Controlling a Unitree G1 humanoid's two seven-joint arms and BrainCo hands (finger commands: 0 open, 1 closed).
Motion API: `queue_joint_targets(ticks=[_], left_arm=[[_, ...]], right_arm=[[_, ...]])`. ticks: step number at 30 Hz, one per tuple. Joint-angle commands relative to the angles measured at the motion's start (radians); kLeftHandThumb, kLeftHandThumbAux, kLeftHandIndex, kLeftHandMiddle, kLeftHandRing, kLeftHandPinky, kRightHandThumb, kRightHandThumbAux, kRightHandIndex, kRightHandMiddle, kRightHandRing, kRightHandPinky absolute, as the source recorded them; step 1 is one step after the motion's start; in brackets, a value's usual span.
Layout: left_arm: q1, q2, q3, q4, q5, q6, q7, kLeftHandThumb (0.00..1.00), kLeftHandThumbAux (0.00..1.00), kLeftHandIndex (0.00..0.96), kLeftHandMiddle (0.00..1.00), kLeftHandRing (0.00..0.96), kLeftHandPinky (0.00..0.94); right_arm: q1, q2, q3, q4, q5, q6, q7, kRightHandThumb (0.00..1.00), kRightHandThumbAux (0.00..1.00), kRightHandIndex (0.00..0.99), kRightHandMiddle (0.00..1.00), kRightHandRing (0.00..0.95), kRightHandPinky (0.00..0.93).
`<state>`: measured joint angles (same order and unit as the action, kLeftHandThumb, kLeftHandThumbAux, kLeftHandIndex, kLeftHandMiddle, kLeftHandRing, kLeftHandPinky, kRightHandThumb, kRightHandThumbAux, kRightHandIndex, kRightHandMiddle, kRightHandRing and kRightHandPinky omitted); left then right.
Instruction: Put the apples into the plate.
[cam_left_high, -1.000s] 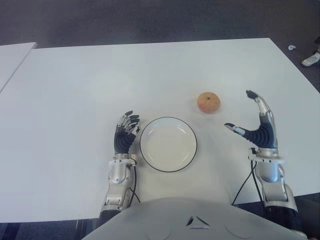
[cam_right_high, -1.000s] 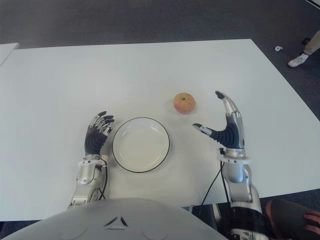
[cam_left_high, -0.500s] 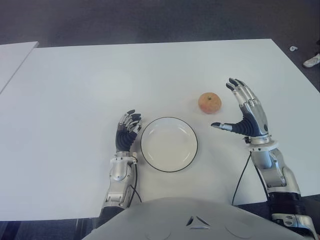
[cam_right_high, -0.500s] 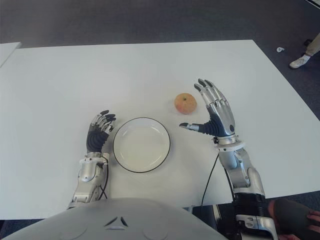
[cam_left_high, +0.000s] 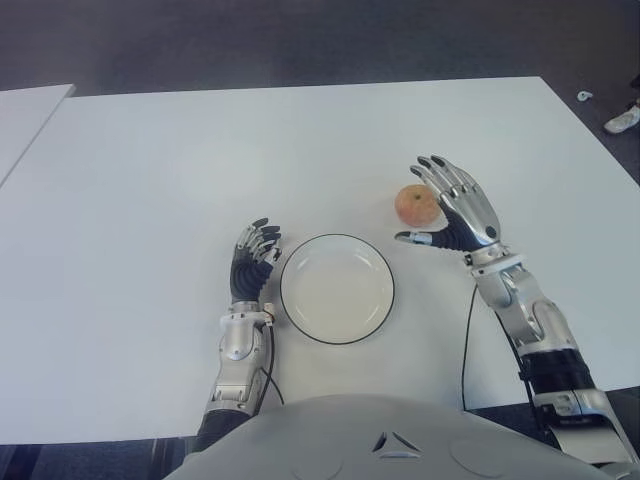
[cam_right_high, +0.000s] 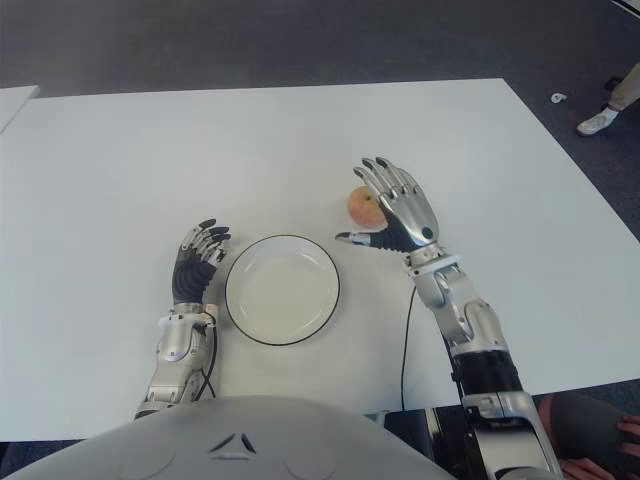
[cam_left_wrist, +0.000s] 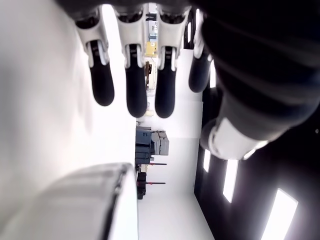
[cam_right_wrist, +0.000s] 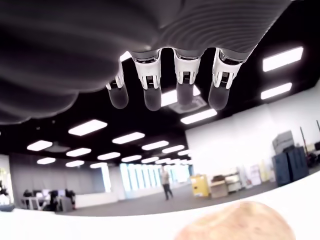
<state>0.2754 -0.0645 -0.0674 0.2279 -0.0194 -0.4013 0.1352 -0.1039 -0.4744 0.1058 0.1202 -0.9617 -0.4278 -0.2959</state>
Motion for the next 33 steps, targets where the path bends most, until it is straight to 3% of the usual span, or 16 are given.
queue_joint_targets(ticks=[1,6,18,22,28,33], left_arm=[[0.042,-0.045,-0.007,0.046,-0.005,0.05,0.001,0.497,0.729,0.24,0.336,0.341,0.337],[0.05,-0.042,-0.014,0.038,0.008,0.057,0.011,0.477,0.729,0.237,0.338,0.34,0.333],[0.078,-0.036,-0.009,0.013,0.011,0.056,0.012,0.473,0.741,0.243,0.338,0.334,0.335],[0.11,-0.029,-0.011,-0.029,0.009,0.049,0.005,0.461,0.742,0.243,0.342,0.34,0.343],[0.136,-0.02,-0.015,-0.057,0.015,0.036,-0.001,0.425,0.742,0.241,0.34,0.339,0.331],[0.156,-0.018,-0.017,-0.078,0.025,0.047,0.006,0.404,0.734,0.243,0.343,0.341,0.337]], right_arm=[[-0.045,-0.028,0.053,0.053,-0.014,0.032,0.039,0.295,0.152,0.0,0.0,0.0,0.0],[-0.124,-0.033,0.11,0.161,-0.002,0.043,0.062,0.287,0.148,0.0,0.0,0.0,0.0],[-0.212,-0.04,0.177,0.377,0.062,0.012,0.031,0.283,0.162,0.0,0.0,0.0,0.0],[-0.326,-0.009,0.218,0.614,0.064,-0.018,-0.035,0.29,0.178,0.0,0.0,0.0,0.0],[-0.451,0.018,0.26,0.793,0.085,-0.041,-0.041,0.292,0.197,0.0,0.0,0.0,0.0],[-0.504,0.029,0.283,0.874,0.104,-0.051,-0.051,0.296,0.208,0.0,0.0,0.0,0.0]])
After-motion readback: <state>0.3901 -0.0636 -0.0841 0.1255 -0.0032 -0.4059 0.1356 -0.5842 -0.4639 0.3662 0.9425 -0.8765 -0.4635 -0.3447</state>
